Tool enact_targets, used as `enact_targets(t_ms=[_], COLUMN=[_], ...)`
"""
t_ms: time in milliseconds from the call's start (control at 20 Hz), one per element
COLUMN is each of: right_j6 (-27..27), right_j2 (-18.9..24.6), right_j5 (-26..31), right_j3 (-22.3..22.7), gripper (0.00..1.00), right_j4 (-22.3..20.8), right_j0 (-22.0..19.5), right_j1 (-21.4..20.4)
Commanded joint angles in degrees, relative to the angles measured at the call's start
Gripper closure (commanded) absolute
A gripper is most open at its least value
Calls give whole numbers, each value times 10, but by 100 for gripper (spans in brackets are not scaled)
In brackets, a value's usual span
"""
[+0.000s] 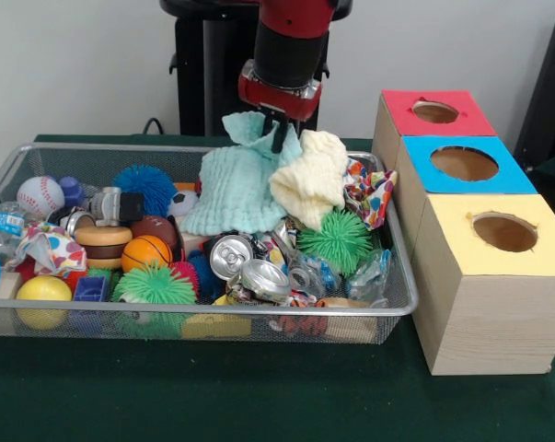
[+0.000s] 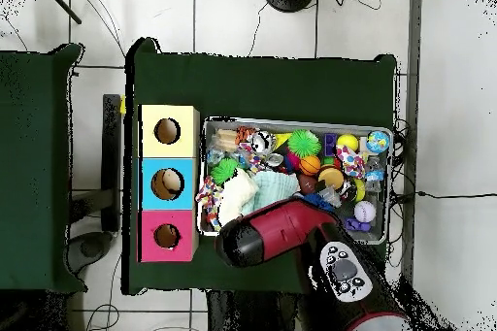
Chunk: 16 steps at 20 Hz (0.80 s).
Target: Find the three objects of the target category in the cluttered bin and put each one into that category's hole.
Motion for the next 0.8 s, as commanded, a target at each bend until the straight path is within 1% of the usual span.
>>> enact_targets(t_ms=[50, 100, 300, 350, 500, 600, 800], right_j6=[-74, -84, -146, -162, -212, -246, -297], right_j2=[-21, -18, 19, 32, 69, 96, 138], right_j5=[-25, -29, -51, -56, -44, -29, -1], right_j3=[-53, -49, -30, -27, -25, -32, -58], gripper=[100, 100, 100, 100, 100, 100, 100], right_j4=[-85, -94, -109, -110, -98, -89, -83], right_j0=[-2, -10, -64, -80, -125, -156, -215], right_j1=[-63, -76, -111, -116, -128, -122, -92])
